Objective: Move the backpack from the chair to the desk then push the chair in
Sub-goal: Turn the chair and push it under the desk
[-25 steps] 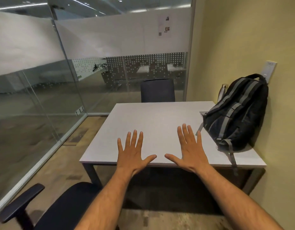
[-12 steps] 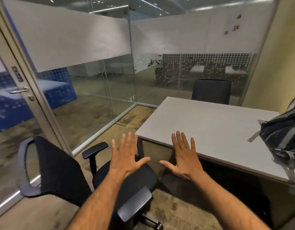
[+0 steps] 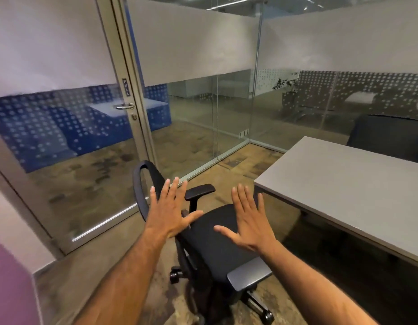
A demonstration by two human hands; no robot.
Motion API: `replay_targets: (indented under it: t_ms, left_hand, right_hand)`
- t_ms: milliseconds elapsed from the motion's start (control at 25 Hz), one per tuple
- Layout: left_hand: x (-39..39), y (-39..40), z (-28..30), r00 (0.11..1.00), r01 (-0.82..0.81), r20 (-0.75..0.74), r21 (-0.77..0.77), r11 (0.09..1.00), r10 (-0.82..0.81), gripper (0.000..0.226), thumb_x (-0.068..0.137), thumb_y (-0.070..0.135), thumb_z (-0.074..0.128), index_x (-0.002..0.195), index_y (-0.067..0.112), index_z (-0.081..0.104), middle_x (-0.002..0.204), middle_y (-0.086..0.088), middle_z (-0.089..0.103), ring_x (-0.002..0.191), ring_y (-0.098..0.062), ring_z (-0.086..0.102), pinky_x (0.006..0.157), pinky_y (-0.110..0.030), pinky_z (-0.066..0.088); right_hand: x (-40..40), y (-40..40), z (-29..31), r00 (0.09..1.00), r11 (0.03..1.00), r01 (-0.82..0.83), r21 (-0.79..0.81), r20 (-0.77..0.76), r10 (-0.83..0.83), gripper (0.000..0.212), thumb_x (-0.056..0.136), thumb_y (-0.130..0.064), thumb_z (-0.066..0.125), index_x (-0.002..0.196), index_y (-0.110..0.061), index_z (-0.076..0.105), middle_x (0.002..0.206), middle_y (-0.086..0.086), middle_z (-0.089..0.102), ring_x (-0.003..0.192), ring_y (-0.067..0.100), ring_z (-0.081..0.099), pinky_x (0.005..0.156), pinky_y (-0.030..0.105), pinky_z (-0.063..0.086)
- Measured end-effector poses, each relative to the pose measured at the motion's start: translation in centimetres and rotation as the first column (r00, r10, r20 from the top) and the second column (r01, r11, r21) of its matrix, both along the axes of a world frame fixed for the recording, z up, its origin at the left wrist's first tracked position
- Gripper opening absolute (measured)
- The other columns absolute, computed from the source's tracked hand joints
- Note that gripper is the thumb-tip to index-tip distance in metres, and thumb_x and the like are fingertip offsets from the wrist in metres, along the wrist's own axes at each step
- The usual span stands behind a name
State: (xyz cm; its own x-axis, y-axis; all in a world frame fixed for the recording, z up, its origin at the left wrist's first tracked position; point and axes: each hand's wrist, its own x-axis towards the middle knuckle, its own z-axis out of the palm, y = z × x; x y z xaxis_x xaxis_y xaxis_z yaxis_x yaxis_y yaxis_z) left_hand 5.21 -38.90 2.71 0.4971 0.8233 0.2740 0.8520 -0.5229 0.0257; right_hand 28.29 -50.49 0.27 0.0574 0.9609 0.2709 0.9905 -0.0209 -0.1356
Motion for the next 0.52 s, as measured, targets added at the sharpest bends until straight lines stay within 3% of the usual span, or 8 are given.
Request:
replay_targets:
  t_ms: [240,520]
  left_hand:
    - [-9.4,7.5,0.5,0.997,0.059,0.046,-0.088,0.994,-0.055,0.105,0.078,0.091,0.009,0.164,0.031,0.003,0.174,-0.001,-0.001,0.160,-0.023,-0.007,0.124,-0.061,-0.009]
    - [-17.1,17.6,0.3,0.985,0.169,-0.004,-0.153,0.974,-0.171,0.101,0.080,0.089,0.006,0.163,0.032,0.000,0.173,0.001,-0.006,0.159,-0.020,-0.008,0.126,-0.060,-0.007]
  right_hand:
    - [-9.9,8.3,0.3,0.996,0.998,-0.062,0.021,-0.063,0.064,0.118,0.079,-0.096,0.009,0.160,-0.015,-0.017,0.169,0.008,-0.024,0.154,0.023,-0.029,0.124,0.056,-0.017]
    - [-20.4,17.6,-0.2,0.977,0.993,0.086,-0.085,-0.188,-0.101,0.117,0.073,-0.098,0.001,0.153,-0.018,-0.027,0.170,0.010,-0.020,0.156,0.023,-0.023,0.126,0.060,-0.009]
